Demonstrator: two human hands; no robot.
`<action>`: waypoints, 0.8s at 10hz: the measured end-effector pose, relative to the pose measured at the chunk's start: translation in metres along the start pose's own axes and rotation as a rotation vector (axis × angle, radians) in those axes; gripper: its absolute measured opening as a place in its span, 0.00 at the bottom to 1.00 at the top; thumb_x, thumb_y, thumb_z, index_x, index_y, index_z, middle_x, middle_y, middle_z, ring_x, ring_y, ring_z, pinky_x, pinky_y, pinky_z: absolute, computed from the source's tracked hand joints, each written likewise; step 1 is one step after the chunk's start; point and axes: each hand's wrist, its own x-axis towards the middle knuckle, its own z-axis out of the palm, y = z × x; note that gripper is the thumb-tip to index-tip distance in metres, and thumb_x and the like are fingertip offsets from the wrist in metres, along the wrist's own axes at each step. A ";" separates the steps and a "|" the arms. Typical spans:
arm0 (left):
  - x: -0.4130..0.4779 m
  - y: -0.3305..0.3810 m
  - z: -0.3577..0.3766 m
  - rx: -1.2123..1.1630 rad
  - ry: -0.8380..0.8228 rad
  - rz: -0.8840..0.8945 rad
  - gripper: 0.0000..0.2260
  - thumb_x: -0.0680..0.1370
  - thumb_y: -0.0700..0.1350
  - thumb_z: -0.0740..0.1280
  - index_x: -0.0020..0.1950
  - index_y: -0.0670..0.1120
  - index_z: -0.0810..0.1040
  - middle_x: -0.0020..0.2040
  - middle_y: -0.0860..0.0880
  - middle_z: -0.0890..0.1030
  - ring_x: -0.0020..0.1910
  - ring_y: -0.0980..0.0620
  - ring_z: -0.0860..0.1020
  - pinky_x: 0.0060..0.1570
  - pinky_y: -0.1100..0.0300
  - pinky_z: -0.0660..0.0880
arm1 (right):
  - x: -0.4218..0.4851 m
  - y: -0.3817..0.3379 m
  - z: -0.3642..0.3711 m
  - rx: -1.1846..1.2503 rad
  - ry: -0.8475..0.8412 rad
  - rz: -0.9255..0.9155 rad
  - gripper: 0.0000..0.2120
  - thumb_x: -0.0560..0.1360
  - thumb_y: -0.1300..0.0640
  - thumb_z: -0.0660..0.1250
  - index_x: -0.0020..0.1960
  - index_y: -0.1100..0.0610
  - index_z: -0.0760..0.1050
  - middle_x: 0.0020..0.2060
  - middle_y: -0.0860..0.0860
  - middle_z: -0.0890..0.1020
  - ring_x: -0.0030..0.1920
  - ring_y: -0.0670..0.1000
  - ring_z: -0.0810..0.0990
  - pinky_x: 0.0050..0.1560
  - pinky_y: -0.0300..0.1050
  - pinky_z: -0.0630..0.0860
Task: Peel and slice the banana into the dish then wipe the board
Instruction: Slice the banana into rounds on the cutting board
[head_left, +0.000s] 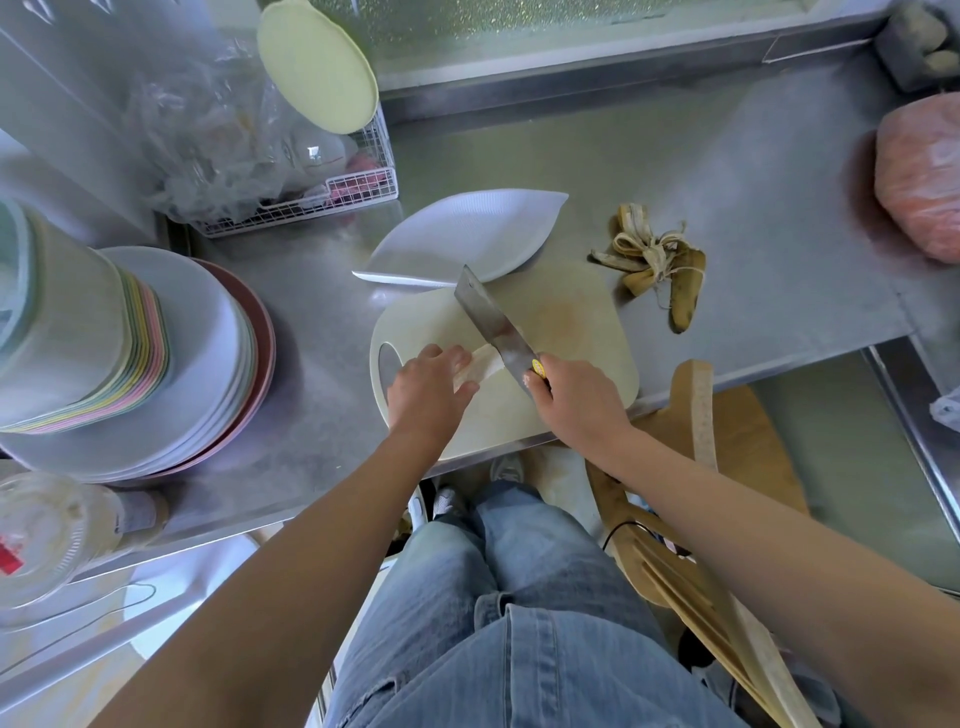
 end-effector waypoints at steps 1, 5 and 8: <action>0.000 0.001 0.000 -0.006 0.009 -0.005 0.13 0.77 0.52 0.68 0.60 0.53 0.77 0.53 0.51 0.78 0.48 0.46 0.78 0.46 0.55 0.76 | 0.001 -0.001 0.007 -0.011 -0.026 0.023 0.13 0.81 0.52 0.55 0.48 0.59 0.73 0.35 0.54 0.76 0.37 0.57 0.76 0.36 0.44 0.64; 0.002 -0.002 0.002 -0.013 0.004 -0.006 0.12 0.77 0.53 0.67 0.60 0.53 0.77 0.54 0.51 0.78 0.48 0.47 0.78 0.46 0.54 0.75 | 0.000 0.002 -0.002 0.042 0.057 -0.020 0.11 0.81 0.52 0.57 0.41 0.55 0.66 0.28 0.50 0.71 0.30 0.54 0.73 0.30 0.46 0.64; 0.002 -0.001 0.001 -0.015 0.008 -0.003 0.13 0.77 0.52 0.68 0.61 0.53 0.77 0.54 0.51 0.78 0.49 0.47 0.78 0.46 0.55 0.75 | 0.001 0.003 -0.003 0.027 0.032 -0.043 0.11 0.81 0.51 0.56 0.42 0.54 0.65 0.29 0.49 0.71 0.30 0.51 0.72 0.31 0.44 0.64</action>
